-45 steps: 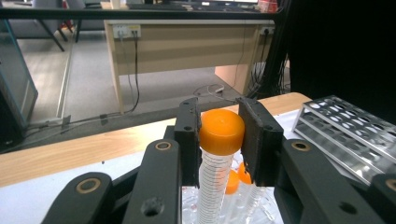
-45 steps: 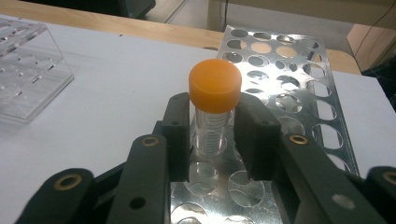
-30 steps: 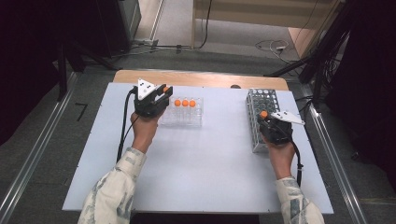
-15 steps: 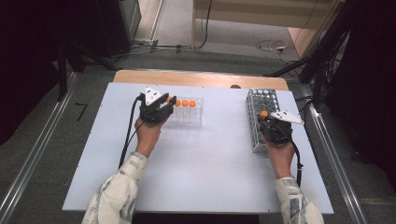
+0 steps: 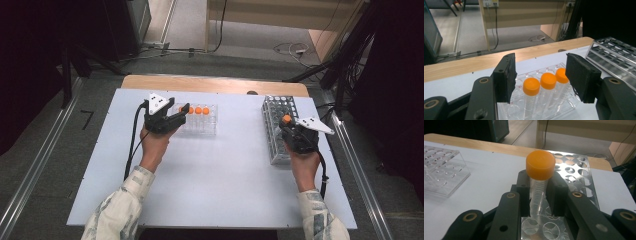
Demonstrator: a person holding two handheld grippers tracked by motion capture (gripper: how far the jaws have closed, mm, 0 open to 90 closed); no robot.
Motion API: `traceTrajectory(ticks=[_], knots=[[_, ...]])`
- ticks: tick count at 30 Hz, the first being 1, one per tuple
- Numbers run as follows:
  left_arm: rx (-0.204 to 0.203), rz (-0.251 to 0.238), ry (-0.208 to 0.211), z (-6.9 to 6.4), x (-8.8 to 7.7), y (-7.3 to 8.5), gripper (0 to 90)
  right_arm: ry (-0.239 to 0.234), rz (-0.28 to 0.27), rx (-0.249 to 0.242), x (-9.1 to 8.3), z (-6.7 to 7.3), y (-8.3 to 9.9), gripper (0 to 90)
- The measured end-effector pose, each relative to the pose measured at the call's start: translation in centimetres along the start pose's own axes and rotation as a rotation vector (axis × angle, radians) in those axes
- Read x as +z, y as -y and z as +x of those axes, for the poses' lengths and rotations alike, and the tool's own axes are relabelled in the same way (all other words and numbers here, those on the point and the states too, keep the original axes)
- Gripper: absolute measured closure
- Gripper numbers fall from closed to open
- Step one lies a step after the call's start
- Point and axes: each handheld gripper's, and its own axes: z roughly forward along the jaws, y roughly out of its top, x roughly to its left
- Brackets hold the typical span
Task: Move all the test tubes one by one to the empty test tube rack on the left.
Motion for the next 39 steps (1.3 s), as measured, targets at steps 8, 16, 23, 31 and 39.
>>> traceTrajectory(ticks=[8,16,23,31,39], knots=[[-0.004,-0.059,0.036,-1.2,-2.5,-0.2,41.5,-0.017,-0.076,0.005,-2.3,0.1,-1.2,71.6],[0.041,-0.080,0.156,-4.7,-4.8,-0.2,38.7,-0.117,-0.140,-0.041,-6.0,2.1,-2.2,71.6],[0.096,-0.028,0.301,-9.0,-5.0,0.6,37.8,-0.274,-0.067,-0.122,-5.5,6.9,-0.7,71.6],[0.128,0.022,0.379,-11.7,-4.1,1.9,43.6,-0.393,0.014,-0.231,-4.0,12.3,1.7,71.6],[0.155,0.073,0.397,-12.2,-3.5,2.8,53.6,-0.408,0.033,-0.281,-3.5,14.0,2.4,71.6]])
